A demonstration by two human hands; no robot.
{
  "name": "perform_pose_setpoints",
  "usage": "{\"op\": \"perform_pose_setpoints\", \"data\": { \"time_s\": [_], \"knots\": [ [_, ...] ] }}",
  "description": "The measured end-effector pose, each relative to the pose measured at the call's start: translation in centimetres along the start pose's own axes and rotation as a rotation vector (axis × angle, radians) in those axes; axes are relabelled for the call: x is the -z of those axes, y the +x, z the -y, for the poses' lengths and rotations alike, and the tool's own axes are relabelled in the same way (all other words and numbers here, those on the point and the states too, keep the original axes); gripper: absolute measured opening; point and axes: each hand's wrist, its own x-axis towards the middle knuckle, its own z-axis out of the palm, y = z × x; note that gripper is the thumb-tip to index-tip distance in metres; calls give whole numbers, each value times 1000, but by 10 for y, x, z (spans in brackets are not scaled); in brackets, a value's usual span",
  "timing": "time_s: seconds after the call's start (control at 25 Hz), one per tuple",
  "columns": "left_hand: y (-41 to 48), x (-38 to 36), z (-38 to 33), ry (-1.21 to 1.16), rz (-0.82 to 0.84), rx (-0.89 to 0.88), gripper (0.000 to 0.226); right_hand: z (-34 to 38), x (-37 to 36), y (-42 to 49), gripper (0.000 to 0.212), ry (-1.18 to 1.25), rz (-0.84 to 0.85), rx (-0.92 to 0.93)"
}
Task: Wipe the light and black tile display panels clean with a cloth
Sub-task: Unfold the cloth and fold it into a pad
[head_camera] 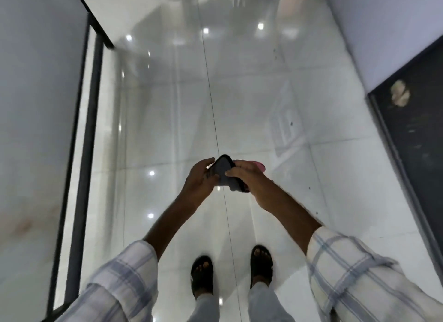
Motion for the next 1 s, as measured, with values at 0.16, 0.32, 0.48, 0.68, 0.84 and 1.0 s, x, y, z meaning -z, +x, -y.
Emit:
{"op": "perform_pose_setpoints", "data": {
  "time_s": [0.16,0.32,0.48,0.68,0.84,1.0],
  "knots": [
    [-58,75,-139,76,75,-189,34,148,-28,-101,11,-50,98,266],
    [-128,149,-246,112,40,-364,22,254,-67,-188,12,-31,83,432],
    [-189,199,-316,41,-199,-557,23,335,-103,-235,5,-48,191,526],
    [-228,228,-355,18,-528,-692,15,391,-138,-254,8,-21,407,490],
    [-259,231,-354,97,-666,-690,43,419,-141,-264,12,-4,575,432],
    [-280,226,-322,152,-731,-609,53,441,-146,-273,15,70,728,358]
  ]
}}
